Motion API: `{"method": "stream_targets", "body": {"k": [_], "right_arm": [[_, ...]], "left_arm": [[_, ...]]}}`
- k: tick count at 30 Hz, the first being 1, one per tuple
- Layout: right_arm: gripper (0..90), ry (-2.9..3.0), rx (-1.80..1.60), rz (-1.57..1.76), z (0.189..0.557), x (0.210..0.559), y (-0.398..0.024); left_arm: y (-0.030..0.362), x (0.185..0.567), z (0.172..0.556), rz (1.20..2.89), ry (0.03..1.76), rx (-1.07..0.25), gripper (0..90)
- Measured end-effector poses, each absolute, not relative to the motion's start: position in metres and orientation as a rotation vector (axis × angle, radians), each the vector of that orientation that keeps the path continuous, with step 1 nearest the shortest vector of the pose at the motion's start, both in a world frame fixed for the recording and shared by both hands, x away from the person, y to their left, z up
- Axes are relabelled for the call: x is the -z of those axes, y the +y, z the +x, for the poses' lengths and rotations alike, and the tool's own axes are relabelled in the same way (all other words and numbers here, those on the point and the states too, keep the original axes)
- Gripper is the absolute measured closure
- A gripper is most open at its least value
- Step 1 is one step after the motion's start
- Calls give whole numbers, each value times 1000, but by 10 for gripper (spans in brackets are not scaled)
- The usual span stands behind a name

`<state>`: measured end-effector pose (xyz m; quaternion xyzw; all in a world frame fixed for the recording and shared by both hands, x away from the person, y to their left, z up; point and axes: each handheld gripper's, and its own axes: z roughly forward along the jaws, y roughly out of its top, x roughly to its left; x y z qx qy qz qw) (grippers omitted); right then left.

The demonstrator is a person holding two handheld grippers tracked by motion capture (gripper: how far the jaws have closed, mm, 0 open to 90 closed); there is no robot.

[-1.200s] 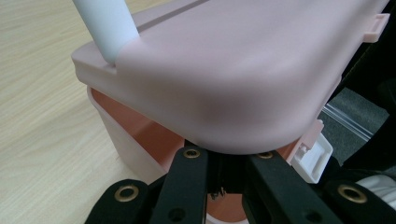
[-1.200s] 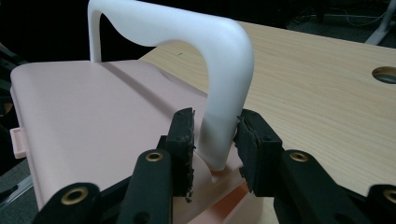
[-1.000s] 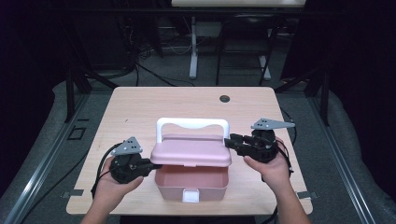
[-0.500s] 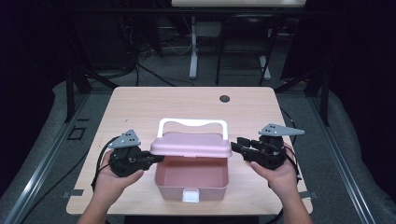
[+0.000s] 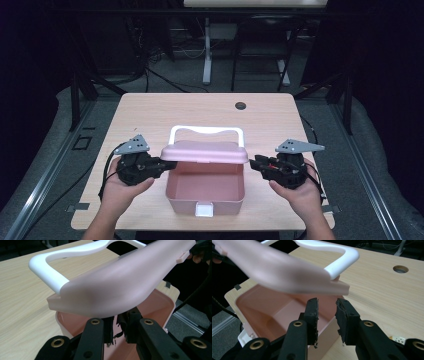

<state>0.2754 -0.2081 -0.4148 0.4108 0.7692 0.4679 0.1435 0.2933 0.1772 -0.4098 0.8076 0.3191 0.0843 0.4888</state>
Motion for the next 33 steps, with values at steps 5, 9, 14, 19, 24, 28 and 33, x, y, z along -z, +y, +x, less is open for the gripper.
{"method": "stream_targets", "body": {"k": [5, 9, 14, 19, 24, 28, 33], "right_arm": [[712, 2262, -1342, 1167, 267, 437, -199], [713, 2314, -1331, 1146, 264, 454, -189], [705, 2366, -1349, 1106, 261, 461, -178], [704, 2405, -1338, 1082, 261, 468, -171], [704, 2440, -1331, 1053, 259, 474, -164], [703, 2462, -1315, 1039, 259, 479, -160], [703, 2477, -1307, 1048, 261, 482, -159]], "left_arm": [[177, 409, 295, 1946, 774, -204, 794], [176, 408, 296, 1941, 764, -210, 774], [175, 409, 297, 1945, 762, -210, 714], [174, 409, 298, 1941, 765, -203, 665], [172, 408, 297, 1943, 762, -204, 627], [171, 408, 299, 1940, 764, -197, 596], [167, 407, 304, 1939, 778, -192, 529]]}}
